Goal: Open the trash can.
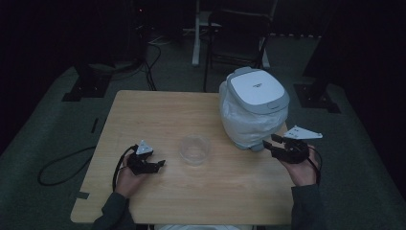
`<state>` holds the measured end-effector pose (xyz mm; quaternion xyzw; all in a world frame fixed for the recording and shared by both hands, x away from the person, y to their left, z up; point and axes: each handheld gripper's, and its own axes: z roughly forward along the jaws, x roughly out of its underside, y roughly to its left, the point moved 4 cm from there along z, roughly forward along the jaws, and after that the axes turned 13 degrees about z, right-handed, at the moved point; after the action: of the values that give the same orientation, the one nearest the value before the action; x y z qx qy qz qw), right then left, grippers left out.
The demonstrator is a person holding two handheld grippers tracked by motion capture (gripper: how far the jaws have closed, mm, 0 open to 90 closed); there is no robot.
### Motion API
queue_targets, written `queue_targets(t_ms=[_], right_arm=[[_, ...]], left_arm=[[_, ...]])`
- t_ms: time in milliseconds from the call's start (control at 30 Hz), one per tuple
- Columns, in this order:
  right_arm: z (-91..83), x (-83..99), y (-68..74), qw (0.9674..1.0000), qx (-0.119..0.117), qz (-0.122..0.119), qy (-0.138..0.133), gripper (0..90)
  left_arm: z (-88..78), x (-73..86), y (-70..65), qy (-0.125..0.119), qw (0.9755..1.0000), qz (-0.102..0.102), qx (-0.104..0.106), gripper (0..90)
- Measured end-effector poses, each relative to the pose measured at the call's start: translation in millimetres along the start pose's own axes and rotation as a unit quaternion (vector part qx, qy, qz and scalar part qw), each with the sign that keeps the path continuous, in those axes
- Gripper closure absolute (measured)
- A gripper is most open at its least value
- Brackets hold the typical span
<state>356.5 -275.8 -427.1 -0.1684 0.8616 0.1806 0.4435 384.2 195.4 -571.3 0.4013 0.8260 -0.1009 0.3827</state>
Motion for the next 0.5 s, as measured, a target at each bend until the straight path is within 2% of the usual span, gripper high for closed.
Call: queue_targets(t_ms=[300,500], right_arm=[[-6.5,-14.3,-0.4,1.0,0.001,-0.003,-0.009,54.0],[-8.0,-21.4,1.1,1.0,-0.006,-0.002,-0.001,51.0]], left_arm=[[0.0,0.0,0.0,0.0,1.0,0.001,0.0,28.6],[-0.1,0.0,0.0,0.001,1.0,0.001,0.0,28.6]])
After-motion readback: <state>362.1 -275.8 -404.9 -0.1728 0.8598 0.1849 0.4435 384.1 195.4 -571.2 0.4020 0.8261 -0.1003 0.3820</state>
